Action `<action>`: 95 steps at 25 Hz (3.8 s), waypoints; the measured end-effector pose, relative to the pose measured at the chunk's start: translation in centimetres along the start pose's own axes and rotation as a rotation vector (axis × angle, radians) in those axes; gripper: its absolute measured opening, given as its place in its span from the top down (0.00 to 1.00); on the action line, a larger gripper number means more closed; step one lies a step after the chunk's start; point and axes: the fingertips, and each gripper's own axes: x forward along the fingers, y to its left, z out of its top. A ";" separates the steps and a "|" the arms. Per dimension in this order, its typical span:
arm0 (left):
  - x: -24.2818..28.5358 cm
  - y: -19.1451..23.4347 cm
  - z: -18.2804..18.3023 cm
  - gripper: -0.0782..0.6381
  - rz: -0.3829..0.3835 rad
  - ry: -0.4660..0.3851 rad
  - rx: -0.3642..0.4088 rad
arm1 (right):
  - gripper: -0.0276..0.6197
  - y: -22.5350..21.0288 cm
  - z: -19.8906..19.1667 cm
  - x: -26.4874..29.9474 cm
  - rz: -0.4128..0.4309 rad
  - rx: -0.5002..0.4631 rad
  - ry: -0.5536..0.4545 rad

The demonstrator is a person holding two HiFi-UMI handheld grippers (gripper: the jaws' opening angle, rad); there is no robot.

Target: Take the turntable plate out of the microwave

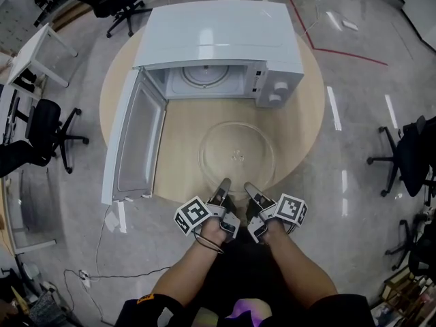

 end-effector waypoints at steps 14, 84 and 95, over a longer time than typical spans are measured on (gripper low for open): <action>0.0 2.1 -0.1 0.78 0.027 0.021 0.004 | 0.87 -1.8 -0.7 -1.1 -0.034 0.040 -0.030; -0.6 2.5 -0.1 0.83 0.287 0.183 0.690 | 0.80 -3.6 2.8 -3.2 -0.546 -0.408 0.270; -4.5 -5.4 -1.5 0.83 0.196 0.100 0.979 | 0.93 4.2 1.2 -3.9 -0.328 -0.977 0.196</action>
